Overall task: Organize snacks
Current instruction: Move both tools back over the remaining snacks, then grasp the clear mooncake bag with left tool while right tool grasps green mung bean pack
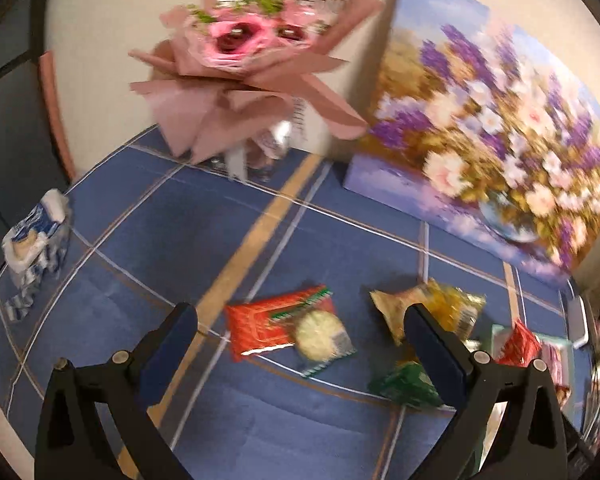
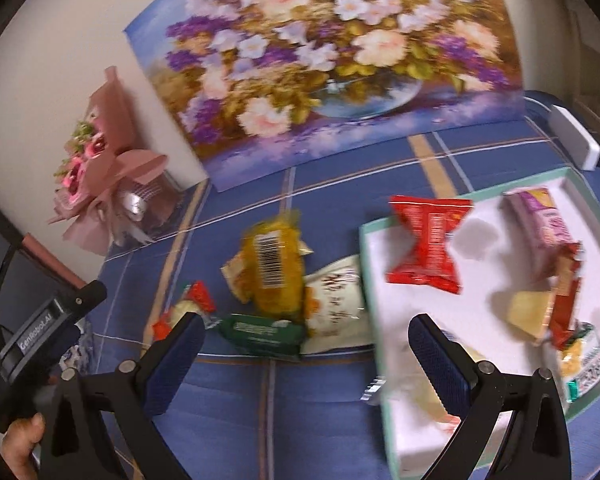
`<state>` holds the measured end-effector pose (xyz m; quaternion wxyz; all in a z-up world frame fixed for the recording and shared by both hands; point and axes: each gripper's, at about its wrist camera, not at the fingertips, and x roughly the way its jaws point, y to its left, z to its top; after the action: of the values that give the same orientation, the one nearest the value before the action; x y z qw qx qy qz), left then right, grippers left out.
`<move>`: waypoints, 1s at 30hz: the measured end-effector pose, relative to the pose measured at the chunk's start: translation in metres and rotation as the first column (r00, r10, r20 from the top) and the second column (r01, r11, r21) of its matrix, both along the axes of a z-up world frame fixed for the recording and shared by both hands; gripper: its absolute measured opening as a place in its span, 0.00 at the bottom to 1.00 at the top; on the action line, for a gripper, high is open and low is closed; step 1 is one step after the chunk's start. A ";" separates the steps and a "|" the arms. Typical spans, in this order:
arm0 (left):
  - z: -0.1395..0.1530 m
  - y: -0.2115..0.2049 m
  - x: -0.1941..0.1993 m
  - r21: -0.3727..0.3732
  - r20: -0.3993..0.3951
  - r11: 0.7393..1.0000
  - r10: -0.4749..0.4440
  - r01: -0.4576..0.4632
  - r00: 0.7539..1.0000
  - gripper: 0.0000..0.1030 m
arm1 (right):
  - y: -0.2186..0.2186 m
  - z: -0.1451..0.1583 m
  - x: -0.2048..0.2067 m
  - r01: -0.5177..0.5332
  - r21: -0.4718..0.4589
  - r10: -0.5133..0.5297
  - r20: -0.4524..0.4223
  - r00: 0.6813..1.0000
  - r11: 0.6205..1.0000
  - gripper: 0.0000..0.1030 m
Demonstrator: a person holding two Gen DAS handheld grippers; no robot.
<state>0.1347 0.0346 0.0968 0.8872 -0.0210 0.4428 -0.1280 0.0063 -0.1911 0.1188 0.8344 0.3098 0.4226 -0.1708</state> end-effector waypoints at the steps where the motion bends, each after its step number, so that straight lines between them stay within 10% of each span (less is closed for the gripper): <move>1: 0.000 0.006 0.002 -0.022 -0.005 1.000 0.016 -0.016 1.000 1.00 | 0.003 0.000 0.003 -0.007 -0.003 0.007 0.000 1.000 1.000 1.00; 30: -0.034 0.031 0.046 -0.049 -0.047 0.997 0.050 -0.052 0.998 1.00 | 0.024 -0.041 0.070 -0.106 0.025 0.108 -0.101 0.989 0.994 1.00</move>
<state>0.1810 0.0656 0.0632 0.8791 -0.0575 0.4587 -0.1161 0.0761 -0.1675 0.0777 0.8166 0.2856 0.4823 -0.1375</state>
